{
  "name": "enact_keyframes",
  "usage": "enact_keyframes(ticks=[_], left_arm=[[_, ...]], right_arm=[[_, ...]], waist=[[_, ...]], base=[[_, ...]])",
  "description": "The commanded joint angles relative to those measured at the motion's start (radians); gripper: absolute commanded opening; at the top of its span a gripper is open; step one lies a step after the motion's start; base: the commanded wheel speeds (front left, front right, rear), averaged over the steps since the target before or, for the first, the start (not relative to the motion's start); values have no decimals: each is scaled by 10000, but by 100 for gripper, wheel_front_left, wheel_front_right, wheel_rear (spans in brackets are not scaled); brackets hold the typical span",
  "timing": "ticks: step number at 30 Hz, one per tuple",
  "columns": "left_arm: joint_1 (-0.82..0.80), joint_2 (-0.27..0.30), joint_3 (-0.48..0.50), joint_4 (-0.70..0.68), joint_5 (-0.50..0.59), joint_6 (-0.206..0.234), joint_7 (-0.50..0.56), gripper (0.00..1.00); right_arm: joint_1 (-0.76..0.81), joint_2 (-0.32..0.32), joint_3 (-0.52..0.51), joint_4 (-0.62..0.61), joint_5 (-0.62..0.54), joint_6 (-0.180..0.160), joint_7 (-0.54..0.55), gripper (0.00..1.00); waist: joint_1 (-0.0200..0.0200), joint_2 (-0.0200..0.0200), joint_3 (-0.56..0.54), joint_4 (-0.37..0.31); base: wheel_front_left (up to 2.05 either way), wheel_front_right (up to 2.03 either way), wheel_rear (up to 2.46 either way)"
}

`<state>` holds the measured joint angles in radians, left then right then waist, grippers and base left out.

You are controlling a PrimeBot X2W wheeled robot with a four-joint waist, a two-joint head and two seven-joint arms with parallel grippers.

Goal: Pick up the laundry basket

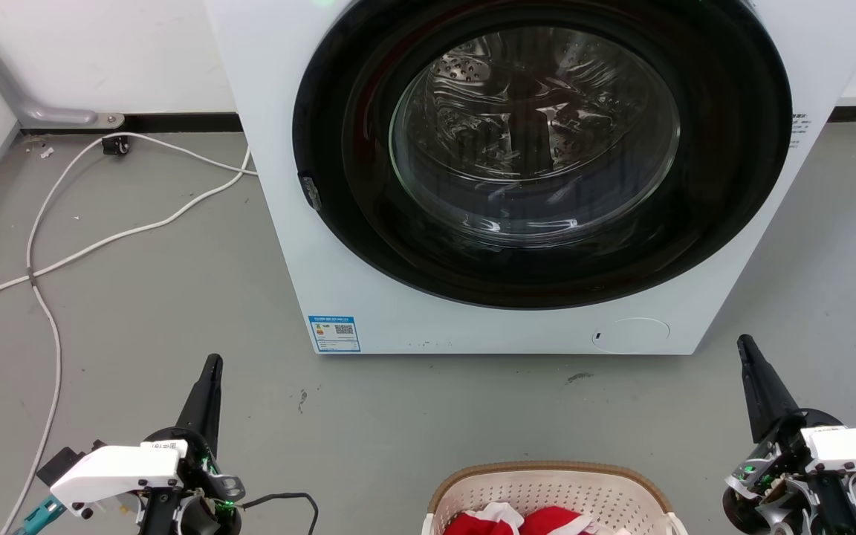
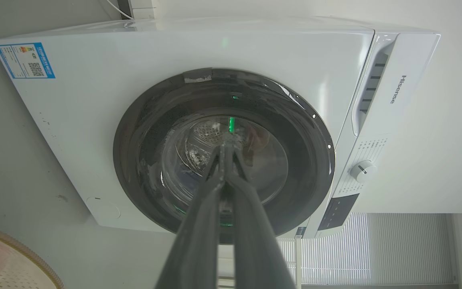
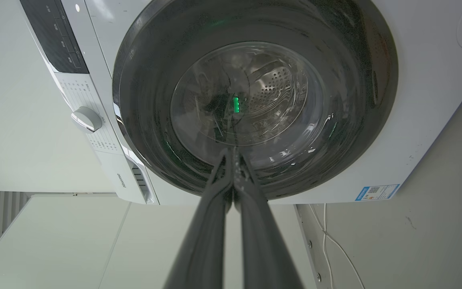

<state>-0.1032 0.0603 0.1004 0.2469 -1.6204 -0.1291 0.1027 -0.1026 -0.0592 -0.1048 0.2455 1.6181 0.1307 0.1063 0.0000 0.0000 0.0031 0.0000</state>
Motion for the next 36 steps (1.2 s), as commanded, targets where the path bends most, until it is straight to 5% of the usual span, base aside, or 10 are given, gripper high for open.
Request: enact_keyframes(ticks=[1,13,14,27,36], left_arm=[[-96,-6,19,8,61,-28,26,0],[-99,-18,40,8,46,-28,50,0],[-1,-19,19,2,56,0,6,100],[-150,-46,-511,-282,340,0,-561,100],[-270,-51,-675,-923,1853,-3,-952,100]], right_arm=[[-114,47,-18,15,-47,0,12,0],[-115,58,-34,17,-67,0,31,0],[-1,8,-17,0,-2,0,4,100],[142,19,244,-419,-372,0,-559,100],[196,5,188,-779,-1866,0,-962,100]], waist=[[0,0,0,0],[0,0,0,0],[0,0,0,0],[0,0,16,-9],[0,0,34,-33]], base=[[0,0,0],[0,0,0],[0,0,0],[0,0,0],[0,0,0]])
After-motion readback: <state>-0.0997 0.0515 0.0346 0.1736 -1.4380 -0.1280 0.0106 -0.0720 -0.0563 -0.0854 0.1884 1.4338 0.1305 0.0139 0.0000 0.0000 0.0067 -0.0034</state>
